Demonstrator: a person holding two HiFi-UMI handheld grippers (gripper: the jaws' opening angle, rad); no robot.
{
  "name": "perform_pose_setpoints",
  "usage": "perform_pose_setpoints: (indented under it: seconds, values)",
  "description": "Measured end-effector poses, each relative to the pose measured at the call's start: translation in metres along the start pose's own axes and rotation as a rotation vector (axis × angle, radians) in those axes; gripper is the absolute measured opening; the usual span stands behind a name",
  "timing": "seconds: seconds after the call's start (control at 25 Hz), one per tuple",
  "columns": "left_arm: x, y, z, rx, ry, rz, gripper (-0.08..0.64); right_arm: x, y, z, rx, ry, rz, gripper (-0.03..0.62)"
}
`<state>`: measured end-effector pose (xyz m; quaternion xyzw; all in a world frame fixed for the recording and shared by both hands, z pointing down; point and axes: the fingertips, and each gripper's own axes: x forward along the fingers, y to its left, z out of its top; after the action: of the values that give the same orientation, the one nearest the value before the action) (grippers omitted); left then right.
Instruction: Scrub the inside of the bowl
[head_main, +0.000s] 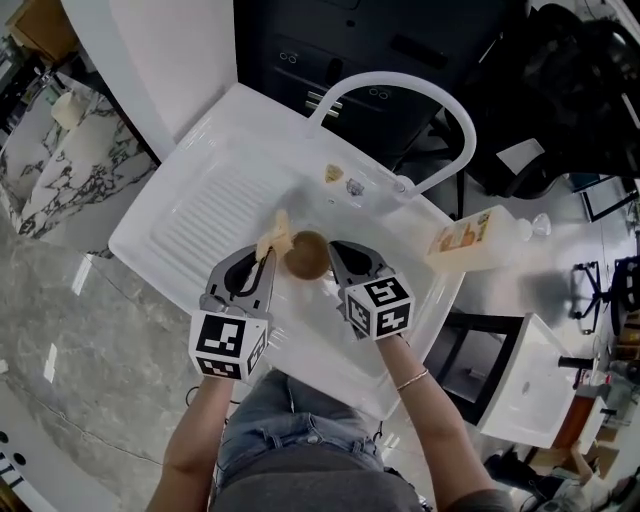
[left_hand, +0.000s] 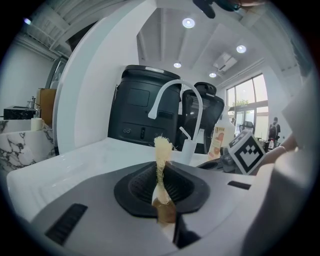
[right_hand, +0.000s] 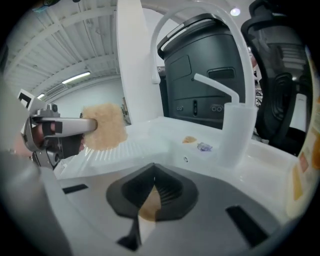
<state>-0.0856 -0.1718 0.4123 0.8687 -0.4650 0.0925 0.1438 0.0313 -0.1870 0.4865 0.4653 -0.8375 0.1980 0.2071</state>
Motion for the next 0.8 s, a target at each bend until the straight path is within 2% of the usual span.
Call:
perform_pose_setpoints:
  seconds: [0.4, 0.68, 0.8]
  values:
    - [0.047, 0.004, -0.028, -0.028, 0.102, -0.01, 0.037, 0.043, -0.037, -0.036, 0.03, 0.137, 0.026, 0.012]
    - [0.065, 0.009, -0.044, -0.051, 0.15, -0.002, 0.037, 0.067, -0.045, -0.064, 0.043, 0.229, 0.069, 0.014]
    - [0.071, 0.01, -0.048, -0.058, 0.164, -0.004, 0.037, 0.074, -0.047, -0.072, 0.05, 0.264, 0.093, 0.047]
